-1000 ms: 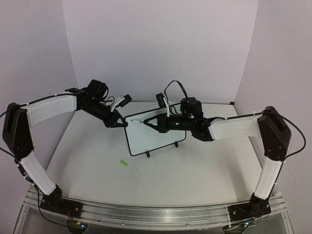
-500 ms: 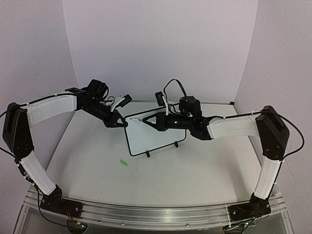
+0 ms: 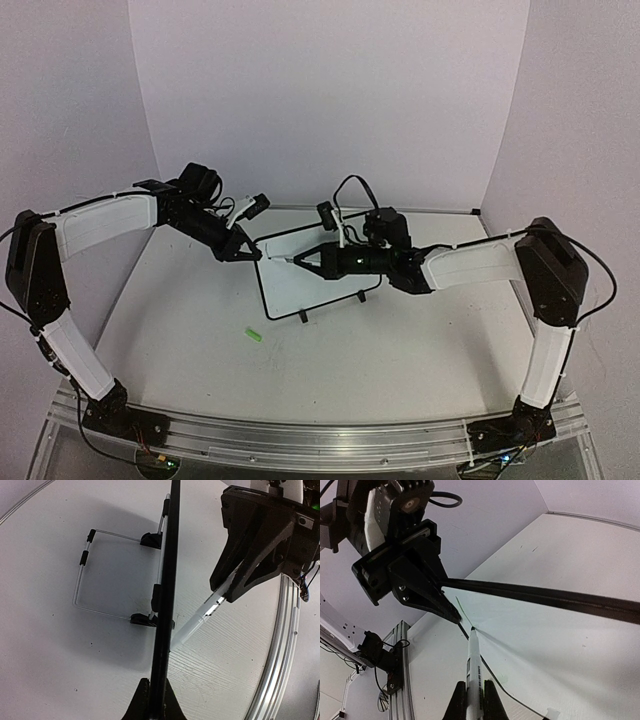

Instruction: Write a sentence on the whiteboard

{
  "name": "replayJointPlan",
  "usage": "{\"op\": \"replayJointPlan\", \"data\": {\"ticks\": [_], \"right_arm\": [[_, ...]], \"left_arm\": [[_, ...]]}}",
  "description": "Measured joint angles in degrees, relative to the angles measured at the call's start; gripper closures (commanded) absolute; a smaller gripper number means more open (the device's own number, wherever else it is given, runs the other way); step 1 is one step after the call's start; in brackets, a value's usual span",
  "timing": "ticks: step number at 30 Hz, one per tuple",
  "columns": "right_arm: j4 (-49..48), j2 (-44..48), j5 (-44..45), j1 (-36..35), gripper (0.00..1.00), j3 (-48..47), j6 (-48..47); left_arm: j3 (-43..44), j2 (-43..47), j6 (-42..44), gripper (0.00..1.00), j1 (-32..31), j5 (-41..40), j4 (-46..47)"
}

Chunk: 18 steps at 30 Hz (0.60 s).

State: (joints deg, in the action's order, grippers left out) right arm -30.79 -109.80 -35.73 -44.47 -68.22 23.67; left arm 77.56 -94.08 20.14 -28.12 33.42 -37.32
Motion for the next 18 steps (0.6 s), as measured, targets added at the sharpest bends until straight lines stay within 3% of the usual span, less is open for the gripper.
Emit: {"op": "replayJointPlan", "data": {"ticks": [18], "right_arm": [[0.2, 1.4, -1.7, 0.2, 1.00, 3.1, 0.2]], "left_arm": [[0.0, 0.0, 0.0, 1.00, 0.0, 0.0, -0.1]]}}
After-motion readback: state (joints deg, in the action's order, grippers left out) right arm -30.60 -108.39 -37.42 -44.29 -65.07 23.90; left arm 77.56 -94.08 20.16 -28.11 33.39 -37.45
